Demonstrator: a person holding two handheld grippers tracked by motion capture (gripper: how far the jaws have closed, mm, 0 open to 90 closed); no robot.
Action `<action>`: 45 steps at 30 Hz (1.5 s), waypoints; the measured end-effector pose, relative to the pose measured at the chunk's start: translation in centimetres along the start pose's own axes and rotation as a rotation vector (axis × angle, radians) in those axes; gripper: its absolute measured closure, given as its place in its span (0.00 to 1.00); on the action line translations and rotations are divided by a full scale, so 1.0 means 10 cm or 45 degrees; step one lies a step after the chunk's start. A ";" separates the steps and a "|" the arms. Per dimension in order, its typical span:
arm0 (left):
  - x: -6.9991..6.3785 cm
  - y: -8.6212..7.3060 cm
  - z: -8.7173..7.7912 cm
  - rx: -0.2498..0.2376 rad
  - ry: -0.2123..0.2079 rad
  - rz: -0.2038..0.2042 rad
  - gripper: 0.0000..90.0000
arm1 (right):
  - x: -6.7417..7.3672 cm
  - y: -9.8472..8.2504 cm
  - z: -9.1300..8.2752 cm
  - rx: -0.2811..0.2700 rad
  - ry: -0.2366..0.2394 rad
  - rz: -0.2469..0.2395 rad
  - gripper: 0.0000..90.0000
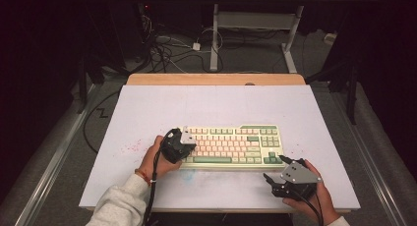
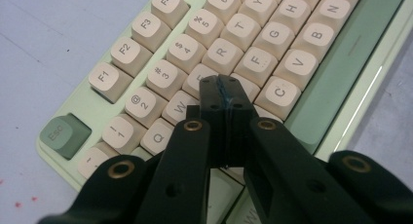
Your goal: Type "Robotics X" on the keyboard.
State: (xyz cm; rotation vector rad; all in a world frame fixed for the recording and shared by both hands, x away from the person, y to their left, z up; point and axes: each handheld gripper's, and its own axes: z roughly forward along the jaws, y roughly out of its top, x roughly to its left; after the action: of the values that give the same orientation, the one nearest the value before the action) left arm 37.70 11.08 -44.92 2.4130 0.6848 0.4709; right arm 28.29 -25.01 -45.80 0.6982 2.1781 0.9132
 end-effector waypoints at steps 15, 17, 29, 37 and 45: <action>-0.01 0.04 -0.12 -0.069 0.040 0.020 0.89 | -0.01 0.00 -0.01 -0.002 -0.002 0.004 0.27; -0.02 0.04 -0.13 -0.078 0.048 0.027 0.87 | -0.01 0.00 -0.01 -0.002 -0.003 0.004 0.27; -0.03 0.04 -0.16 -0.123 0.106 0.019 0.65 | -0.01 0.01 -0.01 -0.003 -0.005 0.006 0.27; -0.06 0.03 -0.25 -0.224 0.122 0.014 0.43 | -0.02 0.00 -0.01 -0.001 -0.005 0.005 0.27; -0.15 0.03 -0.29 -0.266 0.146 0.024 0.27 | -0.02 0.01 -0.02 -0.001 -0.006 0.006 0.27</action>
State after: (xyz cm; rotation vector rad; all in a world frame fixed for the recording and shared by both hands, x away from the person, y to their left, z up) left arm 35.20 11.31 -42.77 2.2110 0.6286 0.6592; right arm 28.31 -25.18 -45.60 0.7049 2.1725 0.9143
